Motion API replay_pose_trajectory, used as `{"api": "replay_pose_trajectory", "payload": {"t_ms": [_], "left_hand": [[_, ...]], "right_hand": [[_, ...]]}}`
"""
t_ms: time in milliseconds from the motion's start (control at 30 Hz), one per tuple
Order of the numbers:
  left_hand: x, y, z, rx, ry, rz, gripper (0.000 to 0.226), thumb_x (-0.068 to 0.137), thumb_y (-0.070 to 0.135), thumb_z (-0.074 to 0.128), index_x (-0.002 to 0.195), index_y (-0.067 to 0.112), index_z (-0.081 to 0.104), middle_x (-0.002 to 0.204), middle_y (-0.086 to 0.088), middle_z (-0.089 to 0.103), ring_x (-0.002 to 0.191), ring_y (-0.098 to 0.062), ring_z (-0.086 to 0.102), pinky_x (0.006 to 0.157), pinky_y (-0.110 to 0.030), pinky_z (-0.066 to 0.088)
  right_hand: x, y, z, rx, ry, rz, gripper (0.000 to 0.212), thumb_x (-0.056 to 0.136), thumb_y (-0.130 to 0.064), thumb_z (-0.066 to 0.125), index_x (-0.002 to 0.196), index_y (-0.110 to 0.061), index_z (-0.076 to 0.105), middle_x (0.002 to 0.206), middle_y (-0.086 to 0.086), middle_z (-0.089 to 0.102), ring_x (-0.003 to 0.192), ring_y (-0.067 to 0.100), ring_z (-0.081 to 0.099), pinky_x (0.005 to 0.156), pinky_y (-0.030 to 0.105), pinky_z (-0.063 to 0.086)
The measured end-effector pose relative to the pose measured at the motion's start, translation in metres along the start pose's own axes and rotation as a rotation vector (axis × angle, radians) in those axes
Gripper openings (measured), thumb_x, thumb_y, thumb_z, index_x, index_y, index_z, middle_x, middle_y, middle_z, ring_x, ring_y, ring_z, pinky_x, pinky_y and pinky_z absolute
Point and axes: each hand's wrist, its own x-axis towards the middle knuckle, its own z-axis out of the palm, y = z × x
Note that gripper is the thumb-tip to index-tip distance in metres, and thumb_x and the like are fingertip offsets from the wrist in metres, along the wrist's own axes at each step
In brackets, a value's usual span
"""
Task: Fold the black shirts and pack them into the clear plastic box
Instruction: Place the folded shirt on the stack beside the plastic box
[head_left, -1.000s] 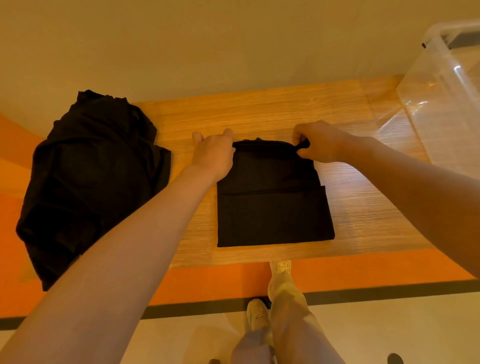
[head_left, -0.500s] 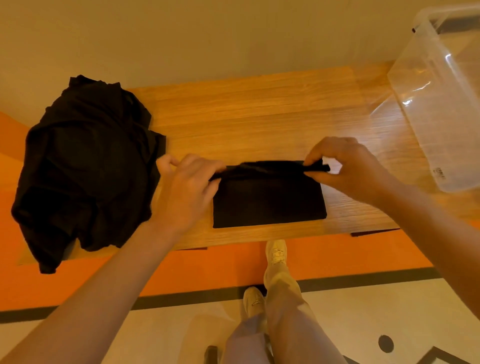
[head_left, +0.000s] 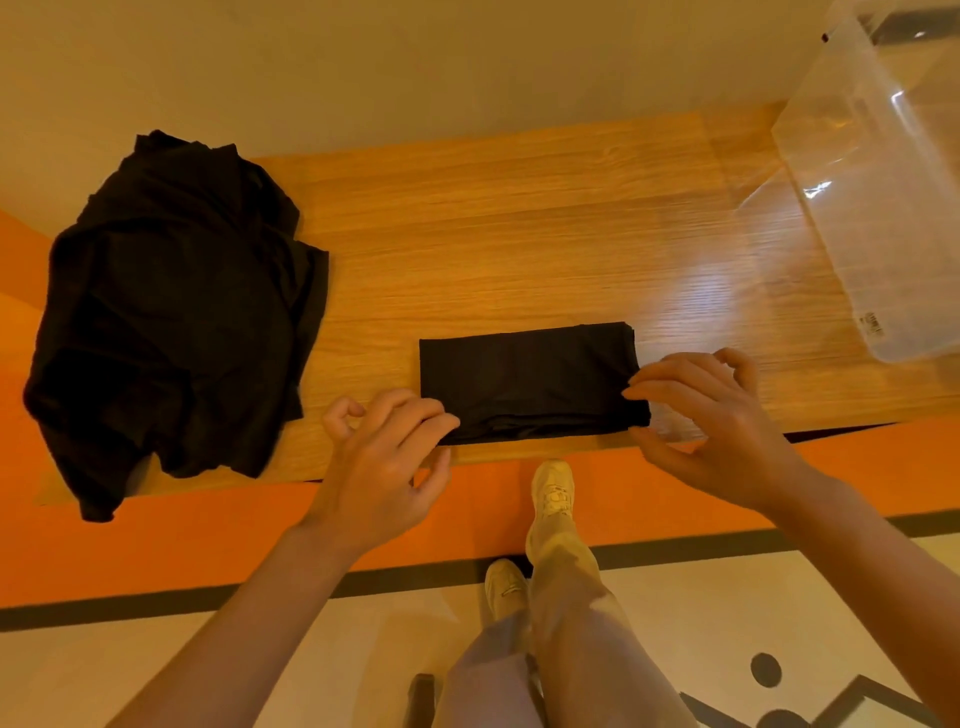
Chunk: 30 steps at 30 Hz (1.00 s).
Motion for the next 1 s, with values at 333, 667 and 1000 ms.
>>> {"api": "replay_pose_trajectory", "payload": {"t_ms": [333,667,1000], "left_hand": [[0.07,0.042,0.03,-0.132,-0.129,-0.273,0.052,0.102,0.037,0.027,0.147,0.012,0.033,0.157,-0.005,0.027,0.145,-0.018,0.022,0.114,-0.037,0.016],[0.049,0.03,0.061,0.014,-0.295,-0.214,0.067,0.098,0.057,0.014,0.154,0.021,0.007,0.162,0.0,0.002,0.149,-0.013,-0.004,0.121,-0.04,0.004],[0.065,0.006,0.056,0.113,-0.102,0.341,0.051,0.104,0.04,0.033,0.145,0.012,0.042,0.153,-0.009,0.035,0.142,-0.022,0.032,0.116,-0.046,0.026]], "right_hand": [[0.063,-0.046,0.043,-0.042,-0.026,0.194,0.052,0.102,-0.038,0.03,0.147,-0.013,0.036,0.154,0.006,0.033,0.143,0.021,0.029,0.117,0.04,0.022],[0.029,-0.027,0.062,-0.291,-0.201,0.29,0.074,0.098,-0.06,0.016,0.153,-0.012,0.015,0.161,0.003,0.011,0.148,0.015,0.007,0.121,0.039,0.01],[0.03,-0.029,0.045,-0.21,-0.14,0.179,0.06,0.101,-0.042,0.029,0.152,-0.011,0.02,0.161,0.006,0.011,0.149,0.018,0.005,0.121,0.042,0.01]]}}
